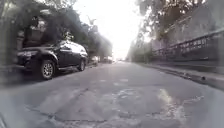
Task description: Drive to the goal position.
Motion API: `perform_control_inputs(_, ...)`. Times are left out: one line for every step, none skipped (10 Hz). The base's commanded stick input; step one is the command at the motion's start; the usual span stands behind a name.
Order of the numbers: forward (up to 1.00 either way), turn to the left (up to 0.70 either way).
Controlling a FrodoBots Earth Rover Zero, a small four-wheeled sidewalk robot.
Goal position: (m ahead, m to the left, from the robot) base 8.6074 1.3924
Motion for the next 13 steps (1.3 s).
perform_control_inputs(1.00,-0.40)
perform_control_inputs(1.00,-0.40)
perform_control_inputs(1.00,-0.40)
perform_control_inputs(1.00,-0.40)
perform_control_inputs(0.99,-0.40)
perform_control_inputs(0.99,-0.40)
perform_control_inputs(0.99,-0.27)
perform_control_inputs(0.99,0.00)
perform_control_inputs(0.99,0.00)
perform_control_inputs(0.99,0.00)
perform_control_inputs(0.99,0.00)
perform_control_inputs(0.99,0.00)
perform_control_inputs(0.99,0.00)
